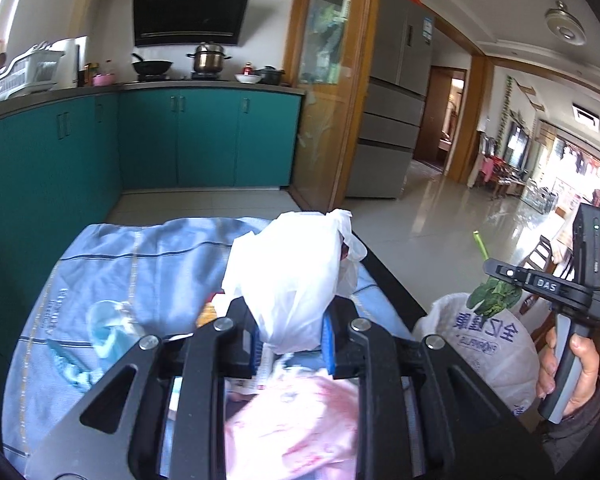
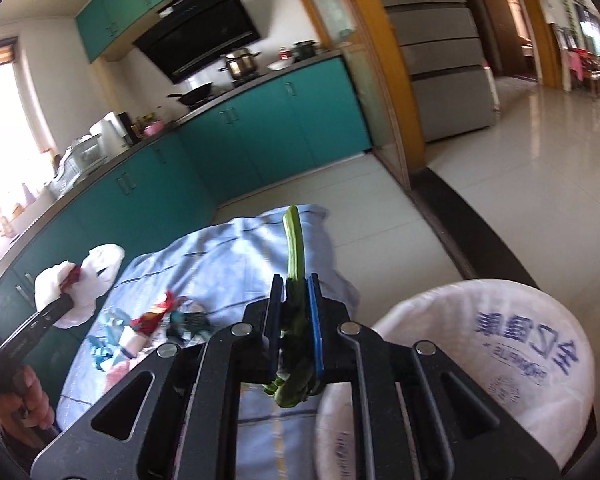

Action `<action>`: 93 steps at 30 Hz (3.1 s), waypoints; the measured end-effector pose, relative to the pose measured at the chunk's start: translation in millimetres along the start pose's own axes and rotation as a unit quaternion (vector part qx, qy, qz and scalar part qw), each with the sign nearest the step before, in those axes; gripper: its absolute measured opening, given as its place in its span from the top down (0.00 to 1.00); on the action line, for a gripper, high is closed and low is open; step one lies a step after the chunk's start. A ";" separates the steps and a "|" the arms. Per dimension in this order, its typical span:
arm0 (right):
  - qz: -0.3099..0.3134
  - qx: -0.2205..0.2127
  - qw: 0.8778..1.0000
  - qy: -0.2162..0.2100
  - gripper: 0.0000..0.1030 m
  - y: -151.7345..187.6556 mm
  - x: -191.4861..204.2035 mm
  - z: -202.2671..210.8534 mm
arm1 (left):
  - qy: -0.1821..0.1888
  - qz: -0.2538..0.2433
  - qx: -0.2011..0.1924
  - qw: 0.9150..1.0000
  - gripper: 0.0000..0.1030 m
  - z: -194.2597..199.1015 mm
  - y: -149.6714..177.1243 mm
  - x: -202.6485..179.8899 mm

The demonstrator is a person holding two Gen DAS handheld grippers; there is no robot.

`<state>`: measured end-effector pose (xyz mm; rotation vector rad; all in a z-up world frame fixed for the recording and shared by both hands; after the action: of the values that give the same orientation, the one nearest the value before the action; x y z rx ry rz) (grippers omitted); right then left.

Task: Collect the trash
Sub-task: 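Carry the green vegetable stalk in the right tool over the wastebasket, then open the right tool to drop the stalk into the wastebasket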

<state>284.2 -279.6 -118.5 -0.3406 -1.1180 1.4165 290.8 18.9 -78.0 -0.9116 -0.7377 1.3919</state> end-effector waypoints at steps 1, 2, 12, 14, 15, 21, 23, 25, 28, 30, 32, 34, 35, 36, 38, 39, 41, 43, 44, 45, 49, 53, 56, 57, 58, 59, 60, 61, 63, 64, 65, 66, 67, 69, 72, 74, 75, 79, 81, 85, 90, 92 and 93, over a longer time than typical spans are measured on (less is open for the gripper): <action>-0.003 -0.002 1.000 0.009 0.87 1.2 -6.9 3.0 | 0.004 -0.004 0.000 1.000 0.77 -0.4 1.2 -7.1; -0.006 -0.003 1.000 0.016 0.87 2.6 -13.0 6.3 | 0.007 -0.008 0.001 1.000 0.77 -0.7 3.4 -14.5; -0.037 -0.003 0.994 0.098 0.87 15.8 -82.9 29.2 | 0.034 -0.048 0.015 0.998 0.77 -7.5 23.0 -76.6; -0.041 0.000 0.994 0.105 0.87 21.7 -89.4 32.3 | 0.041 -0.055 0.014 0.998 0.77 -7.5 24.0 -88.3; -0.044 0.003 0.993 0.107 0.87 25.2 -93.9 32.7 | 0.044 -0.058 0.014 0.997 0.77 -7.9 24.8 -94.0; -0.057 0.022 0.991 0.121 0.87 37.7 -116.2 32.7 | 0.056 -0.074 0.022 0.995 0.77 -14.0 31.7 -117.1; -0.062 0.029 0.990 0.125 0.87 41.3 -121.1 32.1 | 0.057 -0.077 0.025 0.995 0.77 -15.4 33.5 -121.7; -0.067 0.037 0.989 0.130 0.87 46.1 -126.4 31.2 | 0.056 -0.079 0.026 0.995 0.77 -16.9 35.9 -124.6; -0.072 0.046 0.987 0.136 0.87 52.4 -132.4 30.3 | 0.055 -0.080 0.029 0.995 0.77 -18.4 38.0 -127.2; -0.074 0.049 0.986 0.138 0.87 53.6 -134.4 30.2 | 0.053 -0.081 0.031 0.995 0.77 -18.4 37.7 -129.4; -0.075 0.051 0.986 0.140 0.87 53.7 -135.7 30.9 | 0.053 -0.082 0.032 0.995 0.77 -19.8 38.1 -130.8; -0.075 0.054 0.986 0.142 0.87 55.1 -136.6 31.2 | 0.052 -0.083 0.033 0.995 0.77 -20.8 39.4 -132.4; -0.075 0.055 0.985 0.143 0.87 54.8 -136.3 31.4 | 0.052 -0.083 0.033 0.995 0.77 -20.8 40.1 -132.8; -0.074 0.058 0.985 0.146 0.87 55.9 -136.8 31.2 | 0.052 -0.082 0.034 0.995 0.77 -21.2 40.4 -133.4; -0.074 0.062 0.984 0.150 0.87 57.4 -138.6 31.5 | 0.051 -0.082 0.034 0.995 0.77 -21.8 41.6 -134.6; -0.074 0.063 0.984 0.152 0.87 57.2 -139.3 31.0 | 0.051 -0.083 0.035 0.995 0.77 -22.1 42.0 -135.1; -0.075 0.066 0.983 0.155 0.87 58.1 -140.9 30.7 | 0.050 -0.084 0.035 0.995 0.77 -22.5 42.7 -135.6; -0.078 0.070 0.982 0.158 0.87 59.4 -143.8 30.6 | 0.049 -0.085 0.036 0.995 0.77 -23.0 44.1 -136.7; -0.080 0.072 0.981 0.159 0.87 60.4 -145.0 30.4 | 0.049 -0.086 0.036 0.994 0.77 -23.3 44.5 -136.9; -0.081 0.074 0.981 0.159 0.87 61.0 -145.6 30.0 | 0.049 -0.086 0.037 0.994 0.77 -23.6 44.8 -136.7; -0.085 0.083 0.980 0.161 0.87 64.4 -147.9 28.7 | 0.048 -0.085 0.038 0.995 0.77 -24.0 45.9 -136.5; -0.102 0.079 0.980 0.152 0.64 63.2 -149.6 31.7 | 0.053 -0.078 0.041 0.995 0.77 -24.7 45.5 -135.3; -0.108 0.056 0.981 0.150 0.41 55.1 -149.1 41.6 | 0.058 -0.075 0.047 0.994 0.76 -26.6 48.3 -138.5; -0.107 0.048 0.982 0.151 0.38 51.7 -148.7 45.7 | 0.063 -0.074 0.050 0.994 0.76 -27.7 49.8 -140.7; -0.107 0.042 0.981 0.154 0.35 49.5 -148.9 48.6 | 0.068 -0.073 0.053 0.994 0.76 -28.7 51.6 -144.0; -0.109 0.034 0.981 0.156 0.34 46.7 -150.0 52.9 | 0.076 -0.070 0.055 0.993 0.76 -30.2 53.1 -147.4; -0.112 0.028 0.981 0.158 0.33 44.3 -151.0 55.2 | 0.092 -0.067 0.059 0.992 0.76 -31.5 55.1 -154.5; -0.117 0.021 0.980 0.159 0.31 42.1 -152.8 58.5 | 0.109 -0.068 0.066 0.989 0.76 -33.3 58.2 -164.4; -0.132 0.004 0.979 0.157 0.31 36.9 -156.7 66.7 | 0.137 -0.073 0.082 0.984 0.76 -37.9 67.1 -185.6; -0.138 -0.003 0.978 0.154 0.31 35.3 -158.2 69.7 | 0.155 -0.078 0.094 0.980 0.76 -41.0 74.6 -199.3; -0.146 -0.012 0.978 0.150 0.31 32.5 -159.6 74.1 | 0.169 -0.083 0.102 0.977 0.74 -42.8 80.5 -209.7; -0.149 -0.017 0.978 0.148 0.30 31.2 -159.5 76.3 | 0.187 -0.094 0.112 0.971 0.73 -45.6 90.5 -227.2; -0.150 -0.021 0.977 0.147 0.30 29.6 -159.8 78.2 | 0.193 -0.104 0.116 0.969 0.72 -47.8 96.5 -237.4; -0.149 -0.027 0.978 0.145 0.29 27.2 -159.9 81.8 | 0.207 -0.124 0.121 0.963 0.55 -50.8 108.3 -257.2; -0.143 -0.032 0.979 0.141 0.25 26.4 -157.0 83.0 | 0.205 -0.145 0.109 0.962 0.29 -50.5 115.7 -268.3; -0.137 -0.030 0.981 0.134 0.24 26.2 -152.9 80.7 | 0.200 -0.154 0.105 0.962 0.27 -47.9 113.3 -265.8; -0.132 -0.028 0.982 0.129 0.24 26.1 -148.8 79.1 | 0.188 -0.154 0.097 0.965 0.26 -46.2 107.7 -258.8; -0.092 -0.031 0.989 0.109 0.21 24.4 -120.1 72.1 | 0.096 -0.137 0.051 0.985 0.25 -34.6 76.5 -205.1; -0.052 -0.035 0.994 0.092 0.17 22.9 -93.7 67.8 | 0.032 -0.130 0.019 0.991 0.23 -27.2 53.3 -168.7; 0.054 -0.052 0.997 0.023 0.09 27.4 -16.1 60.6 | -0.071 -0.086 -0.051 0.992 0.19 -5.2 10.7 -84.2; 0.169 -0.106 0.977 -0.077 0.03 50.9 86.0 62.8 | -0.156 -0.030 -0.060 0.985 0.17 13.1 -6.8 7.5; 0.185 -0.079 0.972 -0.121 0.03 71.8 109.9 49.1 | -0.157 0.000 -0.057 0.986 0.15 16.8 -7.4 28.7; 0.199 -0.056 0.969 -0.138 0.03 87.8 122.0 39.3 | -0.156 0.011 -0.056 0.986 0.14 19.0 -6.4 37.5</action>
<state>174.4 -169.7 -117.4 -0.4787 -1.4146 1.7989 279.9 58.4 -66.4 -0.7987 -1.0542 1.5451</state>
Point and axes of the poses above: each gripper's, at about its wrist camera, not at the fingertips, and z roughly against the way its jaws point, x to its left, y to its underside, the point moved 10 cm from there along -z, roughly the way its jaws point, and after that the axes turned 5 degrees about -y, right-handed, at the moved point
